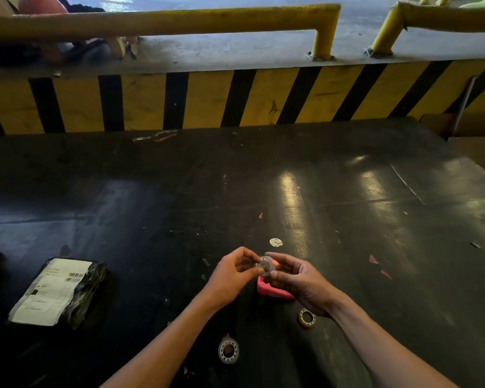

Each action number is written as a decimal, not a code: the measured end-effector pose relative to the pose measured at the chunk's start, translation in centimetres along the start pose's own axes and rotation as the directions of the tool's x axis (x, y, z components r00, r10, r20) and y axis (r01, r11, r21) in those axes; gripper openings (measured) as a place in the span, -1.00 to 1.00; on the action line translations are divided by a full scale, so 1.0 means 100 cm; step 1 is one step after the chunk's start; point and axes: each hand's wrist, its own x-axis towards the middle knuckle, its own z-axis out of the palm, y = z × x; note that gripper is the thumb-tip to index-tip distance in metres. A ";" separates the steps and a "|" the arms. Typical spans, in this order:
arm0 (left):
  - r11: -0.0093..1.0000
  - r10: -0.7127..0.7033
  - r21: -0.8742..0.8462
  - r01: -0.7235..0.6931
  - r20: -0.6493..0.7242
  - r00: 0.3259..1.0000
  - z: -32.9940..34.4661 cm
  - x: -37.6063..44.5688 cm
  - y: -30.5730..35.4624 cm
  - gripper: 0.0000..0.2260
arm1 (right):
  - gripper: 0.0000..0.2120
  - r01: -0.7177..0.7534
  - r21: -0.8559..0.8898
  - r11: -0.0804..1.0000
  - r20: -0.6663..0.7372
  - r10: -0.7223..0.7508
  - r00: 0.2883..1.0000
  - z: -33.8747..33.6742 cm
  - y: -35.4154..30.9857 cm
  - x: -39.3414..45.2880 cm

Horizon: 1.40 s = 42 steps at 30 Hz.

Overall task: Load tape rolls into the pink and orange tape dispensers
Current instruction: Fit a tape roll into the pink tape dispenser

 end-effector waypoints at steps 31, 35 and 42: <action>0.960 0.120 0.265 -0.094 -0.085 0.989 0.013 0.007 -0.011 -0.74 | -0.74 -0.121 -0.120 0.985 -0.276 0.083 0.957 0.004 -0.003 0.005; 0.927 0.167 0.347 -0.143 -0.038 0.985 0.016 0.014 -0.014 -0.74 | -0.68 -0.067 -0.308 0.949 -0.256 -0.015 0.967 -0.002 0.005 0.006; 0.923 0.099 0.363 -0.126 0.091 0.991 0.020 0.034 -0.010 -0.66 | -0.80 -0.069 -0.788 0.612 -0.286 -0.265 0.921 -0.017 0.013 0.011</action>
